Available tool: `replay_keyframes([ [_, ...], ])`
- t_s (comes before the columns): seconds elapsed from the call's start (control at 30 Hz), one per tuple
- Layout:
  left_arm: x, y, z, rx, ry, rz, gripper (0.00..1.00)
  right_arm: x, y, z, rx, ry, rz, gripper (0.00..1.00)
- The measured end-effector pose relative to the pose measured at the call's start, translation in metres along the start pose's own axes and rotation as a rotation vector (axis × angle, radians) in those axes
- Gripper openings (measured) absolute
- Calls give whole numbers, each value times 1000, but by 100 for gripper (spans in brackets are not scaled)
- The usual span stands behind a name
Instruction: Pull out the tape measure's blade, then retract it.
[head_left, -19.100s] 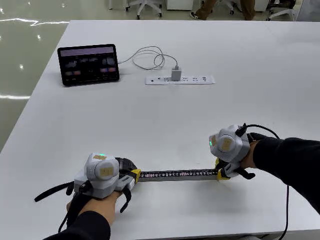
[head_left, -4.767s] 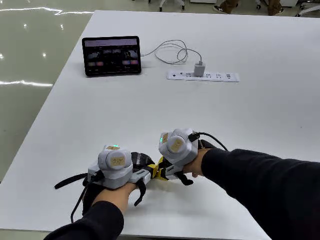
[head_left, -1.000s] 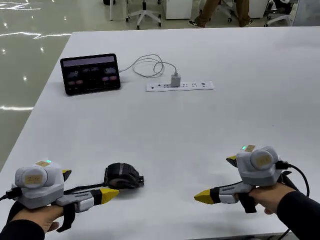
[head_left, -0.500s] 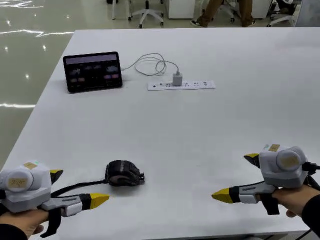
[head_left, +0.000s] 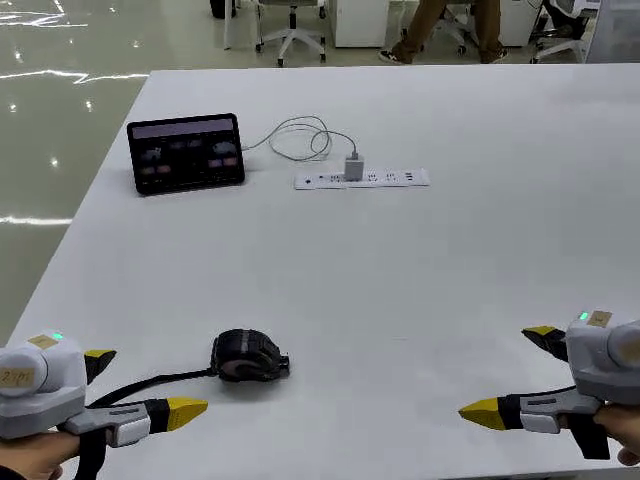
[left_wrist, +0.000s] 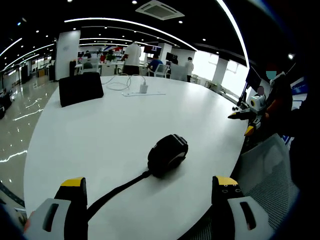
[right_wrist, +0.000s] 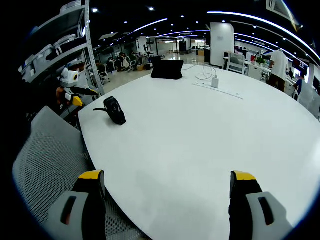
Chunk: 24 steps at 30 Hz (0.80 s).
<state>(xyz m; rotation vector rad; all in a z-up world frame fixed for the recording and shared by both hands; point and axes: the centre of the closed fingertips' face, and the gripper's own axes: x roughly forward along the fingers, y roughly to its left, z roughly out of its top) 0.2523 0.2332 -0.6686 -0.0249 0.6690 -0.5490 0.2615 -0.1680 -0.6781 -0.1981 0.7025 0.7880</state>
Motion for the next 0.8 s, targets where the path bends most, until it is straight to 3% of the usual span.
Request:
replay_keyframes([
  [0.53,-2,6,-4,-4,17,12,100,-3,4,-11,29,-1,-5,100],
  [0.8,-2,4,-5,-5,16,5,100,-4,2,-16,25,10,-8,100],
])
